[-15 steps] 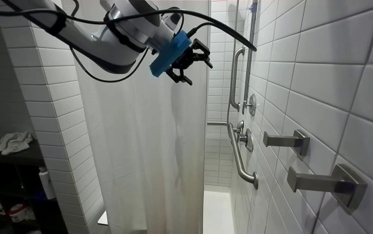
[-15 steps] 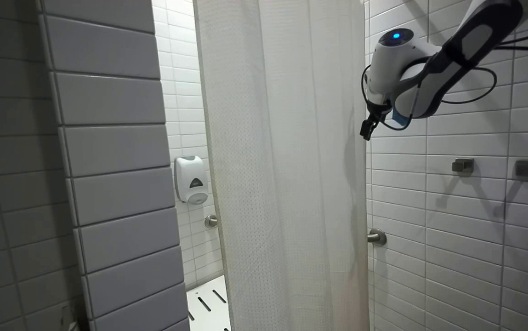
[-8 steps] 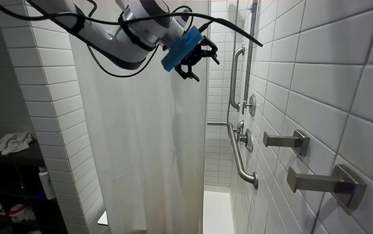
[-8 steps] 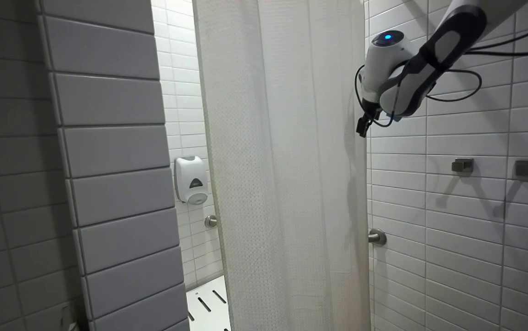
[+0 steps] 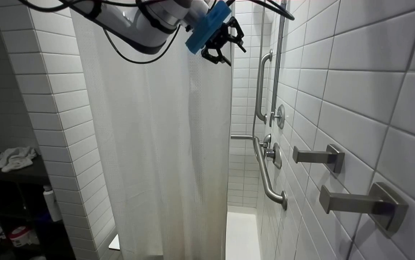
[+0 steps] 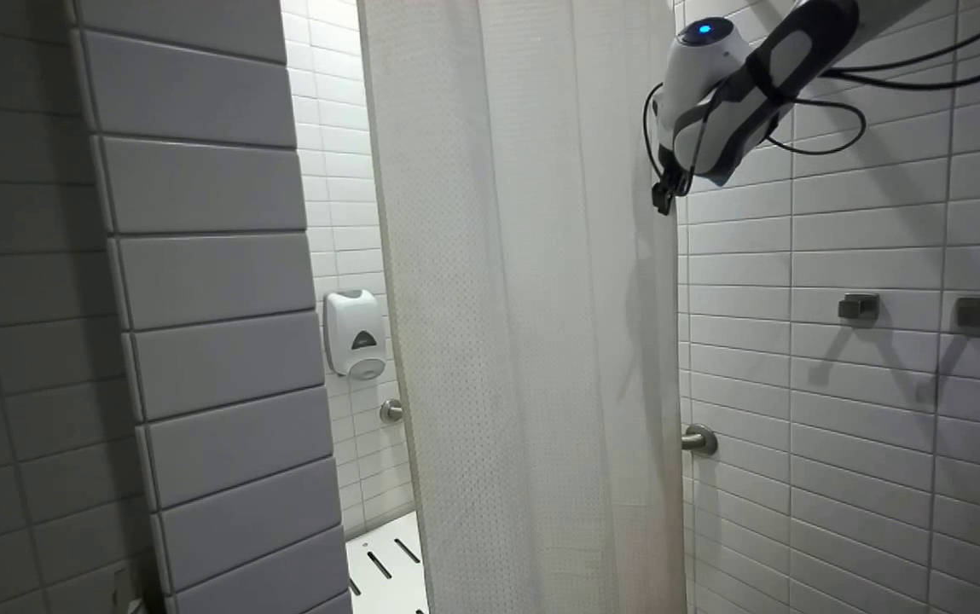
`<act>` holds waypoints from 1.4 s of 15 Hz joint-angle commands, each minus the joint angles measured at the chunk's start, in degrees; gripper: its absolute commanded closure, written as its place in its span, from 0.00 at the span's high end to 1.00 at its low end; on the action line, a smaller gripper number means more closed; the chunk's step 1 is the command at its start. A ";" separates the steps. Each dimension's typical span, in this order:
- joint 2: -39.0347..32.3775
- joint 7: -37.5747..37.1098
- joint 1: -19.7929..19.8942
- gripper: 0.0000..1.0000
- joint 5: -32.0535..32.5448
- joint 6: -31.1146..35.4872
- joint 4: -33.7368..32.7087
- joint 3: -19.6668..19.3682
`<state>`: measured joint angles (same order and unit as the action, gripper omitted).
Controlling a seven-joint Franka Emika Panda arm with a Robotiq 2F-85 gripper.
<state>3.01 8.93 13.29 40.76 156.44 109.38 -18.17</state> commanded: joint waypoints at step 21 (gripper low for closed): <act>-13.65 7.58 0.60 0.00 -10.37 -19.94 -22.16 1.90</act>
<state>-6.48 18.10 13.65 31.08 143.15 91.81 -16.51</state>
